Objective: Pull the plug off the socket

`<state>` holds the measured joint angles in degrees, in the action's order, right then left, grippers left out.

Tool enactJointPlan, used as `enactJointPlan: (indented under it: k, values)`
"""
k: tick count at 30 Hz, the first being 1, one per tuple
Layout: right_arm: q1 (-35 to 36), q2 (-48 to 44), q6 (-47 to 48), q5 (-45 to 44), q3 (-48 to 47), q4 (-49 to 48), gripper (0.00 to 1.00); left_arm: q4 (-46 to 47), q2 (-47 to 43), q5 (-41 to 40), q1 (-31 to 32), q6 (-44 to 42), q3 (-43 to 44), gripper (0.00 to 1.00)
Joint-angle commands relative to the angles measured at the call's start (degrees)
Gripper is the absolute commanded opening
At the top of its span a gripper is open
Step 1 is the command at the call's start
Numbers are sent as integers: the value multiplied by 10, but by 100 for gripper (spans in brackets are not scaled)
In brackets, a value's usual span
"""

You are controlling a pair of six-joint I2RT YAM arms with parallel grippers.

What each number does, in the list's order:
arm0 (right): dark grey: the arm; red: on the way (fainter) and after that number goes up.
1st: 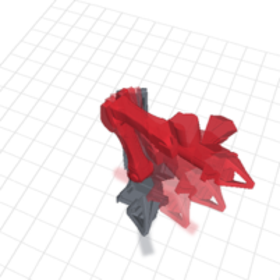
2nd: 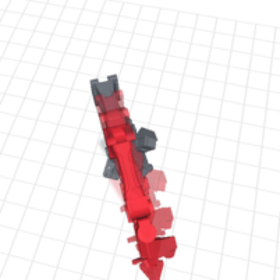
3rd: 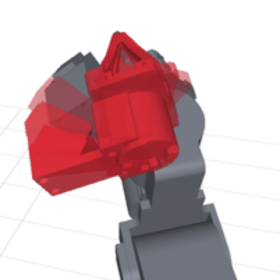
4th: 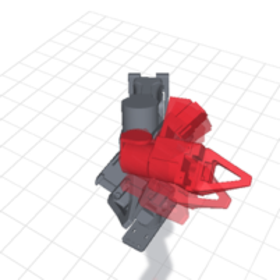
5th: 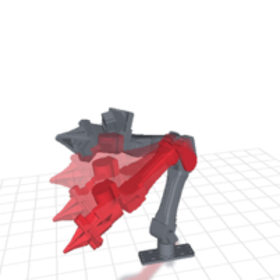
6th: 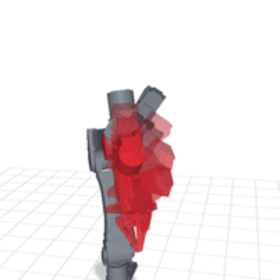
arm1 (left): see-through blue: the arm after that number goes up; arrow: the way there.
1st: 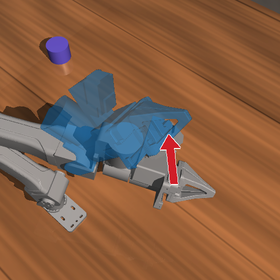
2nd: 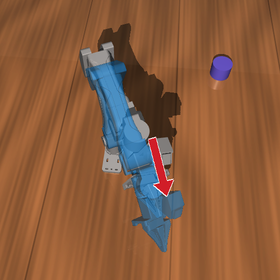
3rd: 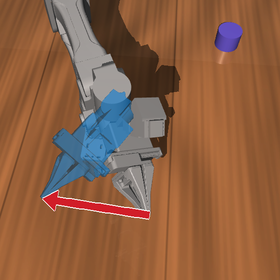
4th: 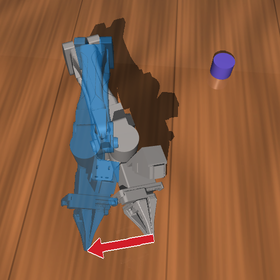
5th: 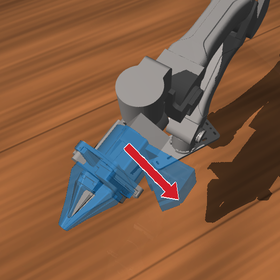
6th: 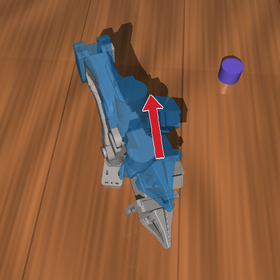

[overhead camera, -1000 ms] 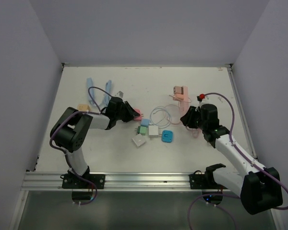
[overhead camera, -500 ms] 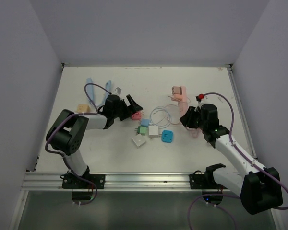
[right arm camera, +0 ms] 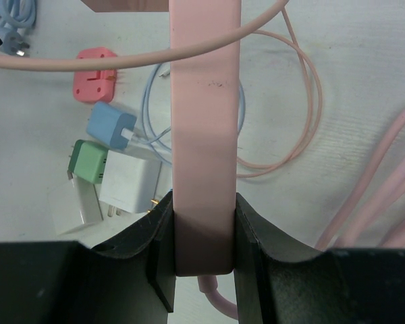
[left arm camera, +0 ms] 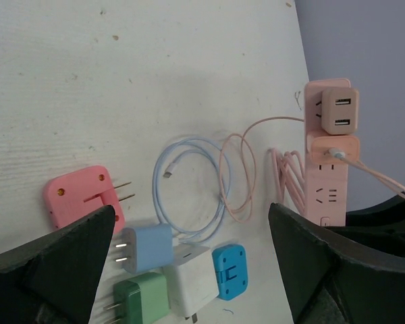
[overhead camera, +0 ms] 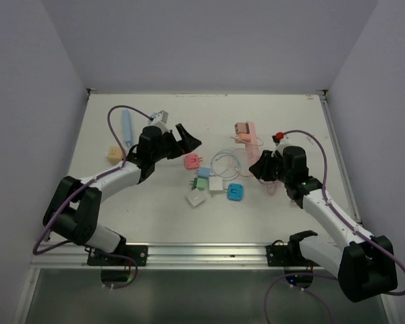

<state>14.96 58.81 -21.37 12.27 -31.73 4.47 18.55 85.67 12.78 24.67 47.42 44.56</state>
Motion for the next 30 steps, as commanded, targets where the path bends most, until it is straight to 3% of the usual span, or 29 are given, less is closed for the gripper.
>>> enactJointPlan:
  k: [1,8,16,30]
  values:
    - [1,-19,14,53,-8,-89,0,-26,-27,-22,19,20,46,99]
    - [4,-15,20,86,-5,-109,0,-68,16,-58,81,50,151,99]
    - [13,-14,27,93,-4,-114,0,-59,82,-62,98,85,231,95]
    - [25,-13,34,103,-4,-119,0,-54,153,-47,120,83,288,84]
